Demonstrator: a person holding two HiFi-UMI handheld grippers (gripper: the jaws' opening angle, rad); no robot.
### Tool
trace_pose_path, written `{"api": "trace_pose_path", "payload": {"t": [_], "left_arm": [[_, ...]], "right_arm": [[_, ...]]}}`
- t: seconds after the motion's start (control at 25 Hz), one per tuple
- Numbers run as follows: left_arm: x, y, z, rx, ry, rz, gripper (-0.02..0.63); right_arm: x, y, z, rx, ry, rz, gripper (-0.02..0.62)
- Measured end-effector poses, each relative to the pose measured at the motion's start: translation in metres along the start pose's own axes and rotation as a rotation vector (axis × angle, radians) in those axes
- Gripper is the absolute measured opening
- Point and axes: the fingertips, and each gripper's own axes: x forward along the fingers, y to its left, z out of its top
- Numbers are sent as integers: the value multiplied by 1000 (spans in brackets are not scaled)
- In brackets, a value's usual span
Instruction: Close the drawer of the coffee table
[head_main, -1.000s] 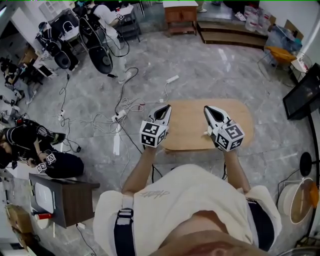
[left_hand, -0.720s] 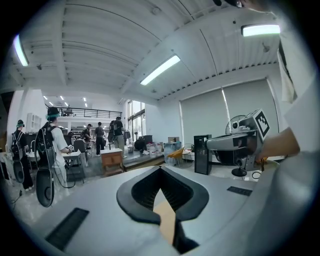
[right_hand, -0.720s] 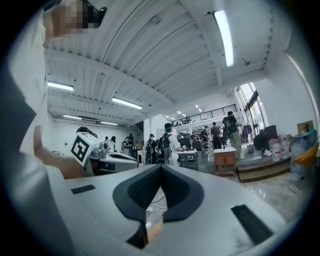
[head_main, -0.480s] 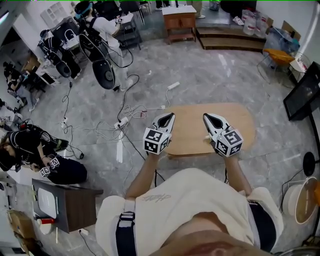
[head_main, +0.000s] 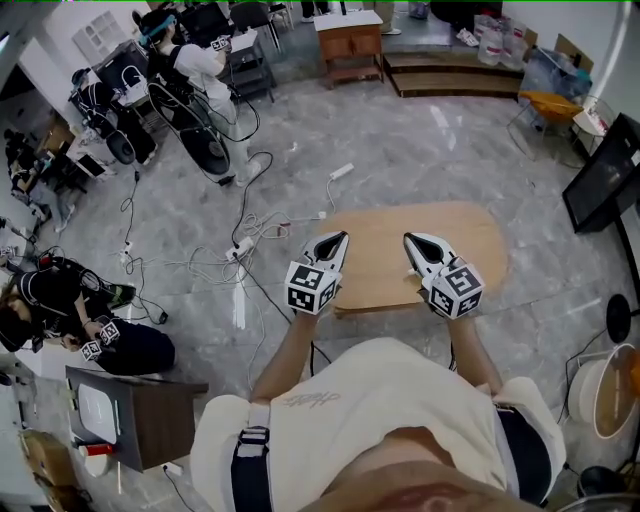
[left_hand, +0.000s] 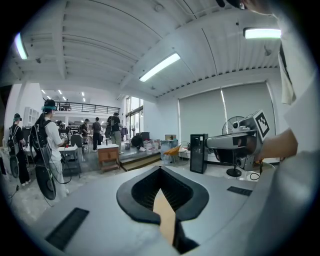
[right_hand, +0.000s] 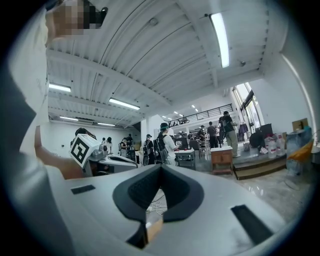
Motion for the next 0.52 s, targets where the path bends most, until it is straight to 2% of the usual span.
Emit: {"api": "trace_pose_path", "payload": {"t": [0.52], "left_arm": [[7, -21, -18, -24, 28, -53, 2]], "right_arm": [[-14, -4, -16, 12, 22, -33, -6]]}}
